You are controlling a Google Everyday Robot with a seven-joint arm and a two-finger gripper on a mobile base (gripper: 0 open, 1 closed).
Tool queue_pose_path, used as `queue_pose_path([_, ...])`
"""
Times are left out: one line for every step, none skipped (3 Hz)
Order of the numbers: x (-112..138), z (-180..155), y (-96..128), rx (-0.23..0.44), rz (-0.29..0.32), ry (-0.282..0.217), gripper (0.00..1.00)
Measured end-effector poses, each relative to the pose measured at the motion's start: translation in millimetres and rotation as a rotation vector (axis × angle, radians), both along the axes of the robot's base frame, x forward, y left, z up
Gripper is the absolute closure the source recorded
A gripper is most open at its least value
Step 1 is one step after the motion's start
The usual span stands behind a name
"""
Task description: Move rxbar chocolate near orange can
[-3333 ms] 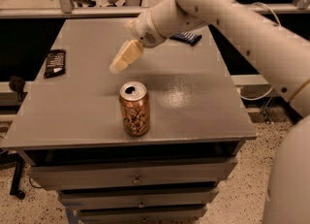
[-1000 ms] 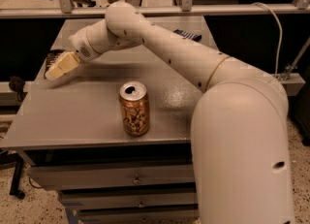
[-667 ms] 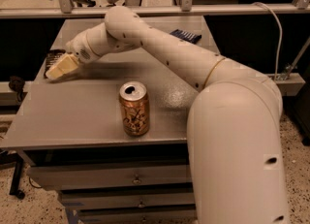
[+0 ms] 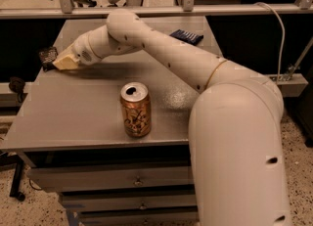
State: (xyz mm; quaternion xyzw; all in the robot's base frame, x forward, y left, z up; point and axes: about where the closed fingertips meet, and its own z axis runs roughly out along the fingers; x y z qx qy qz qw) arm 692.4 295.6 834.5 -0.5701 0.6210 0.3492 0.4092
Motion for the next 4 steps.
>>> queue_pose_path([4,2,-7,-0.001,-0.007,-0.011,0.87])
queue_pose_path([12,13,-19,-0.005,-0.014,-0.047,1.00])
queue_pose_path([27,33,-52,-0.030,-0.028,-0.107,1.00])
queue_pose_path([34,47,-103,-0.078,-0.024,-0.147,1.00])
